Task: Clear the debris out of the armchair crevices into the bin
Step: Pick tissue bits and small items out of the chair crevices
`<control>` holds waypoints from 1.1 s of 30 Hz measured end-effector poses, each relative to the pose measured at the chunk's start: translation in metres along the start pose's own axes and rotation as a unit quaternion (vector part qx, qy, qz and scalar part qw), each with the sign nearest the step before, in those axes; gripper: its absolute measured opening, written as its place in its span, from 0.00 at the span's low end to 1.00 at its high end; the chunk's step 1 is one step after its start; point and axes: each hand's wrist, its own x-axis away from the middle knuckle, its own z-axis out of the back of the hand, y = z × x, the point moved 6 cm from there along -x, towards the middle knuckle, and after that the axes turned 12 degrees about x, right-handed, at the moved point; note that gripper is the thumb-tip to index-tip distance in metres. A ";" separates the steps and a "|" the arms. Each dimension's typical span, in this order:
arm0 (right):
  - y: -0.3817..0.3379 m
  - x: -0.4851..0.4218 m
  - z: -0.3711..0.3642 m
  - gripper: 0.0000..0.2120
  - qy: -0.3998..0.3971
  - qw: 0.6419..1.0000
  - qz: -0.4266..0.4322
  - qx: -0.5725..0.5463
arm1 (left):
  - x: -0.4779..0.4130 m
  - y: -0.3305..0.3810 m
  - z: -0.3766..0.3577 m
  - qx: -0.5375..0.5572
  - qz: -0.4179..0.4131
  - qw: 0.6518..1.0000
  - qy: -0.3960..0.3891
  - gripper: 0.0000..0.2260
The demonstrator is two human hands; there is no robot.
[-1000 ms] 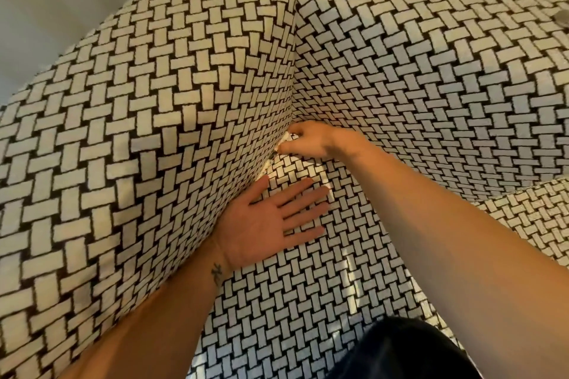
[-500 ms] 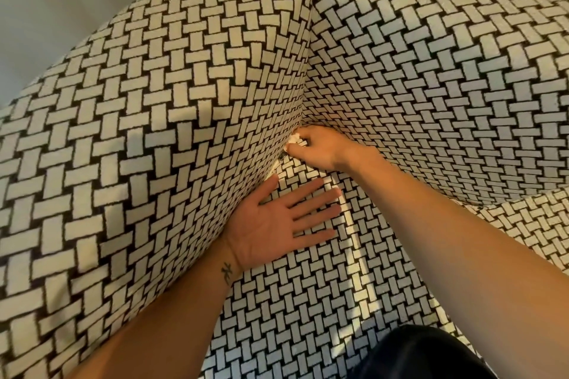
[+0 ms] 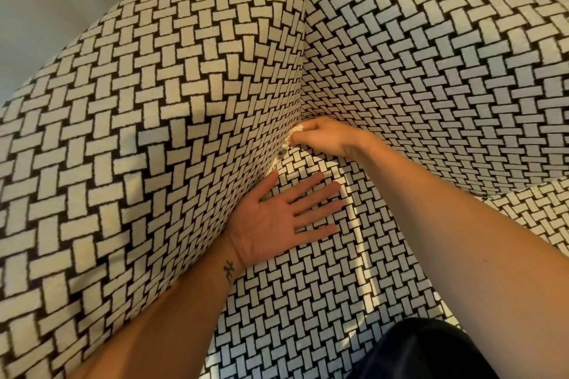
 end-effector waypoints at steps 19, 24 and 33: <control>-0.004 0.006 0.001 0.14 -0.008 0.999 -0.014 0.028 | 0.000 0.001 0.002 0.006 0.001 1.000 -0.003 0.33; -0.005 0.012 -0.002 0.09 0.023 0.999 -0.012 -0.037 | 0.000 0.002 0.002 0.001 -0.008 1.000 0.004 0.33; 0.003 0.052 -0.010 0.06 0.106 0.989 0.064 -0.083 | -0.002 0.005 0.008 -0.006 -0.033 0.999 0.020 0.33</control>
